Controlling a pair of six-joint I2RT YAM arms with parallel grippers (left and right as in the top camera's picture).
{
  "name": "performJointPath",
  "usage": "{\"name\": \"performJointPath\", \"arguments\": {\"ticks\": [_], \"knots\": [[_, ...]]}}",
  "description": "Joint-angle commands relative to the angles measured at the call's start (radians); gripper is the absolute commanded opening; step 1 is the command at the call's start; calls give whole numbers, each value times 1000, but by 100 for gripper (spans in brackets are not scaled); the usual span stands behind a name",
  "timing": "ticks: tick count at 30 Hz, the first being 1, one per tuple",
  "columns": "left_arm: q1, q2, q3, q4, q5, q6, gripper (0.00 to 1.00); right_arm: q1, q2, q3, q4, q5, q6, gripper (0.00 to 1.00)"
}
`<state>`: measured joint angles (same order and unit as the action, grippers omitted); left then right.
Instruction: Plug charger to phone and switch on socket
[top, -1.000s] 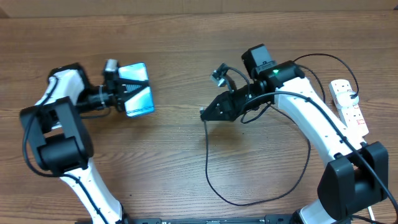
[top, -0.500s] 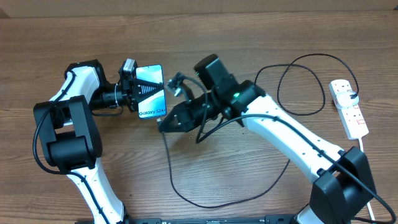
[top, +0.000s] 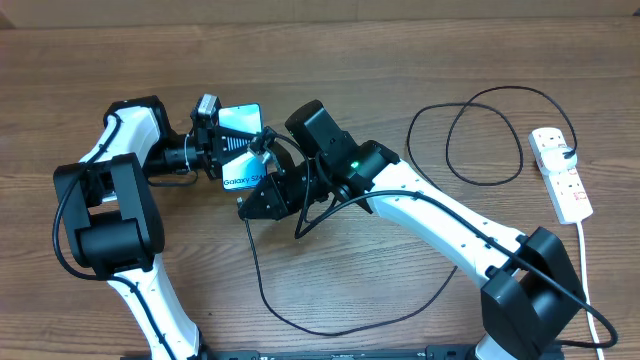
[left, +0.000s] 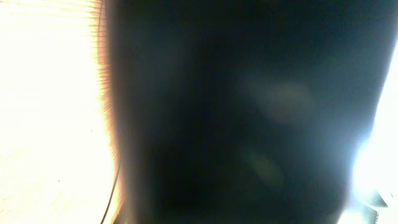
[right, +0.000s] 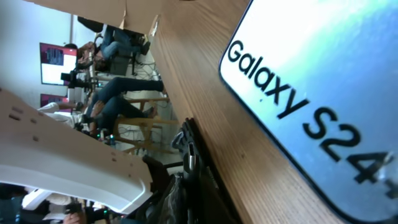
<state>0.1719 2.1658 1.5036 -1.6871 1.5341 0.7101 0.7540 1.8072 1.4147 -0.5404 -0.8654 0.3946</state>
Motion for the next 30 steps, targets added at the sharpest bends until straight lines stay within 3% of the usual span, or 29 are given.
{"name": "performJointPath", "arguments": {"ticks": [1,11,15,19,24,30], "knots": [[5,-48,5,-5,48,26,4,-12,-4,4,13,41,7,4],[4,-48,5,-5,48,-69,4,-24,-4,4,65,61,174,4],[4,-48,5,-5,48,-107,4,-26,-4,4,82,-19,213,4],[2,-54,5,-5,48,-77,4,-62,-10,4,26,-224,108,4],[-2,-155,4,-4,47,-48,5,-95,-52,4,-202,-236,-83,4],[-3,-251,4,-4,47,-53,5,-95,-65,4,-220,-264,-137,4]]}}
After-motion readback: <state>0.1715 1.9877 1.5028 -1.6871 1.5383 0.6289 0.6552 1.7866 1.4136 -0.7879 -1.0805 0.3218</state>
